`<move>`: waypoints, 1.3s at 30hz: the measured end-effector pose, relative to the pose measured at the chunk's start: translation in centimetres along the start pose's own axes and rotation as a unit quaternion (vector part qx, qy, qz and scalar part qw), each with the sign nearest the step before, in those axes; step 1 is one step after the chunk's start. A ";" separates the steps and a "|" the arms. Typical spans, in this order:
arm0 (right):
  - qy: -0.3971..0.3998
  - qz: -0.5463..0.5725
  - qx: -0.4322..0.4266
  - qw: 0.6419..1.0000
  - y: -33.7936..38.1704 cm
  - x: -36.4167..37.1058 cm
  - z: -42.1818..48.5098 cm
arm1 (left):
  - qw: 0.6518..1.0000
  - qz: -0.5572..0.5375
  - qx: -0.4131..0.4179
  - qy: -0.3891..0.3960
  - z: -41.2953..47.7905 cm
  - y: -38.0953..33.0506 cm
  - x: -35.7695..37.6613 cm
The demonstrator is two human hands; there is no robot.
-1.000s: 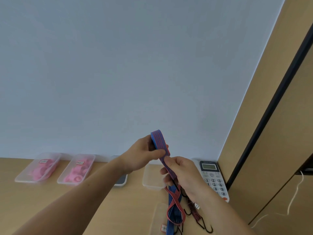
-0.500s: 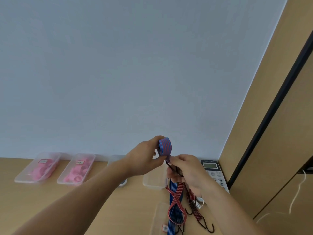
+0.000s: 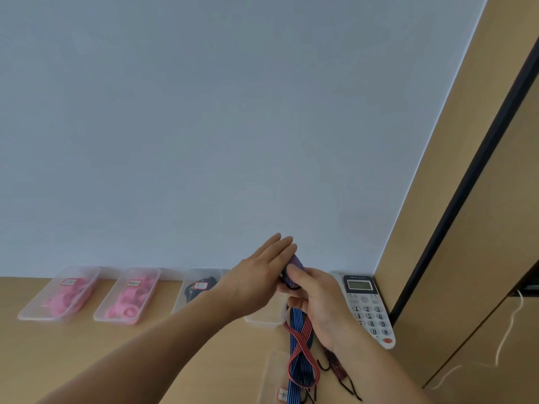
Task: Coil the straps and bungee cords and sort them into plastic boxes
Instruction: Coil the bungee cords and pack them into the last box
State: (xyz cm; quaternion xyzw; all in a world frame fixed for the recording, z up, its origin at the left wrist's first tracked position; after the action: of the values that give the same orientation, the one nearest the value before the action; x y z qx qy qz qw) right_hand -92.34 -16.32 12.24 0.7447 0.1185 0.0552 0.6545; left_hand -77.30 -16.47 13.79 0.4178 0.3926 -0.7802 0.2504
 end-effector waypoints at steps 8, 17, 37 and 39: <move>-0.058 -0.129 -0.085 0.986 -0.6 -1.1 0.5 | 0.825 -0.486 -0.218 -0.186 1.2 -0.2 -1.5; -0.081 -0.324 -0.199 0.921 0.1 -2.9 0.4 | 0.751 -0.606 -0.260 -0.028 0.8 0.8 -2.7; -0.061 -0.402 -0.237 0.882 -0.2 -3.6 1.3 | 0.685 -0.622 -0.341 -0.164 1.9 0.4 1.2; -0.066 -0.394 -0.234 0.887 -0.4 -3.9 1.5 | 0.692 -0.609 -0.340 -0.186 2.3 0.4 1.5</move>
State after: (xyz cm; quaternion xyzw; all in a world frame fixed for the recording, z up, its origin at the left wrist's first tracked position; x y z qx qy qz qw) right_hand -95.80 -18.69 11.93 0.4644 0.3418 -0.2305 0.7839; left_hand -78.86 -18.65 13.11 -0.1799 0.7448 -0.6366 -0.0873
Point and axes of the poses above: each hand's wrist, its own z-axis towards the middle knuckle, its own x-axis out of the palm, y = z × x, the point moved 2 cm from there along z, towards the middle knuckle, and after that the axes turned 14 degrees about -z, right-handed, at the moved point
